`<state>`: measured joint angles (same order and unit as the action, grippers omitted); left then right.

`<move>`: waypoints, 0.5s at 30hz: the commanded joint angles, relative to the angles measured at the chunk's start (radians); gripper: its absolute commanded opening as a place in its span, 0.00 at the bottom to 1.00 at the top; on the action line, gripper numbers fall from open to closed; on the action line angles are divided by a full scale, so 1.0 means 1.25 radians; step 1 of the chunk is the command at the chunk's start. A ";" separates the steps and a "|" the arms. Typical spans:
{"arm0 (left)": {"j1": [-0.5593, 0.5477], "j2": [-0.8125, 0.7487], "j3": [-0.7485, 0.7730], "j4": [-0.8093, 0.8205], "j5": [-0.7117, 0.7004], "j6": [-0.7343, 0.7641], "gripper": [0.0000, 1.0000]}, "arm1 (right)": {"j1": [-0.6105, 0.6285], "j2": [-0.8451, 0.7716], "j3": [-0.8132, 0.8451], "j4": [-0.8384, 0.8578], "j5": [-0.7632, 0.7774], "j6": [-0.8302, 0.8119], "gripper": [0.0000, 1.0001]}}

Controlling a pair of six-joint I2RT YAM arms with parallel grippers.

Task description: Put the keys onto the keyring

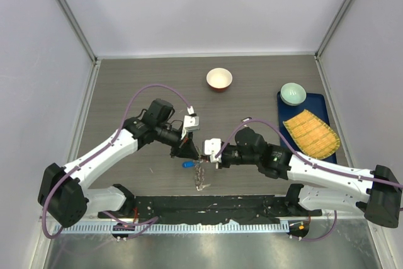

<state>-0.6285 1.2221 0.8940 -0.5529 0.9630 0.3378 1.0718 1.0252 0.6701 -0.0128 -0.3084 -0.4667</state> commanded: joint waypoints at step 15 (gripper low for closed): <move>0.000 -0.284 -0.167 0.359 -0.155 -0.313 0.00 | 0.004 -0.084 -0.018 0.075 0.083 0.033 0.01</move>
<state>-0.6315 0.9962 0.7494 -0.3267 0.8818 0.1192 1.0782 0.9588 0.6567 0.0147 -0.2665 -0.4381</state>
